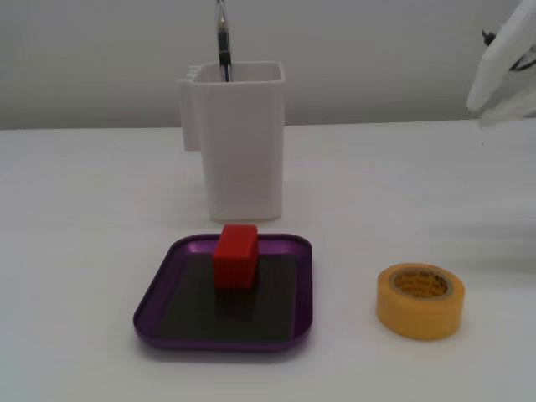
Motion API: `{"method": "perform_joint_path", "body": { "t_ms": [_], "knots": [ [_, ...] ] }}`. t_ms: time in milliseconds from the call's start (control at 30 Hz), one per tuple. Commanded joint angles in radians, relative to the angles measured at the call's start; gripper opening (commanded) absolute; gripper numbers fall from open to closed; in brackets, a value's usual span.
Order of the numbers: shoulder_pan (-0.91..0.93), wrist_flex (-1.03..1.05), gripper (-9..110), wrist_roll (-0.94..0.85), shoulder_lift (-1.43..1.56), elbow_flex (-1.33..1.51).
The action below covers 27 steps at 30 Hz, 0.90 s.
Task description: Grab up the yellow tape and put it in the box.
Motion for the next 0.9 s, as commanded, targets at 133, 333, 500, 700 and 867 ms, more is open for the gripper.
{"method": "perform_joint_path", "body": {
  "t_ms": [133, 333, 500, 700, 867],
  "knots": [
    [-0.028, 0.046, 0, -0.009, -0.652, -0.434],
    [-0.120, 0.204, 2, -0.091, -0.980, -0.704],
    [-0.135, 0.298, 12, -0.178, -1.189, -0.850],
    [-0.138, 0.291, 18, -0.181, -1.328, -0.868],
    [-0.140, 0.290, 18, -0.184, -1.361, -0.870]
  ]
}}
